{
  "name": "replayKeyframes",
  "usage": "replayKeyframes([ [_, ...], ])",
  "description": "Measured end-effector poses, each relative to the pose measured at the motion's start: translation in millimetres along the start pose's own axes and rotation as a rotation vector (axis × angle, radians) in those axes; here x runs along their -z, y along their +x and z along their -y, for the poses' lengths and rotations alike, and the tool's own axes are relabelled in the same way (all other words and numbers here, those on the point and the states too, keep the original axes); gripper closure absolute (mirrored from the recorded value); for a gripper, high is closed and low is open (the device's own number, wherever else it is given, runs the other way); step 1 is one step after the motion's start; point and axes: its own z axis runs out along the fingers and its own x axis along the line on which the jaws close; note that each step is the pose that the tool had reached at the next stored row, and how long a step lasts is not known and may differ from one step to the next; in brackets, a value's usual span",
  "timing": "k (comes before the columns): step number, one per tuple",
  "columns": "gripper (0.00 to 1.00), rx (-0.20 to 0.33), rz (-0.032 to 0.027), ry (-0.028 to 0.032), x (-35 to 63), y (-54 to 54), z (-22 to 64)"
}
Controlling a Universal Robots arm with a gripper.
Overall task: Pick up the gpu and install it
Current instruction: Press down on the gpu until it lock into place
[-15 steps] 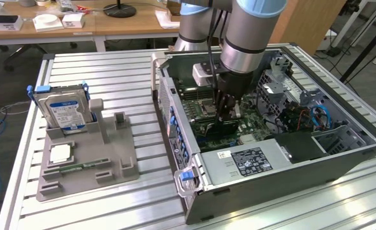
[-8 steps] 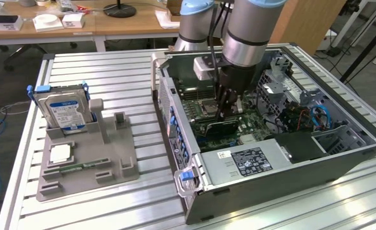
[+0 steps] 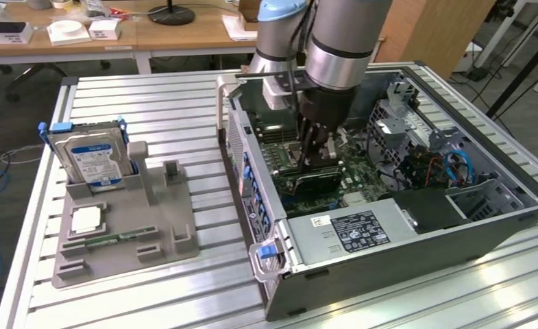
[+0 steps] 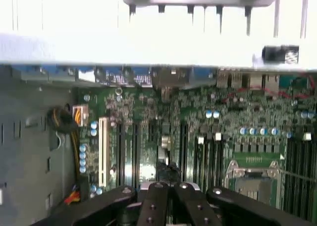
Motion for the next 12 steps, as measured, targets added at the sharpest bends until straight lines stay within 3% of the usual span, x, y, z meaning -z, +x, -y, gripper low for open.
replayKeyframes([
  [4,0.90,0.000,0.0000,0.0001,0.6,0.0,-9.8],
  [12,0.90,0.000,0.0001,0.0001,8.1,0.0,-21.2],
])
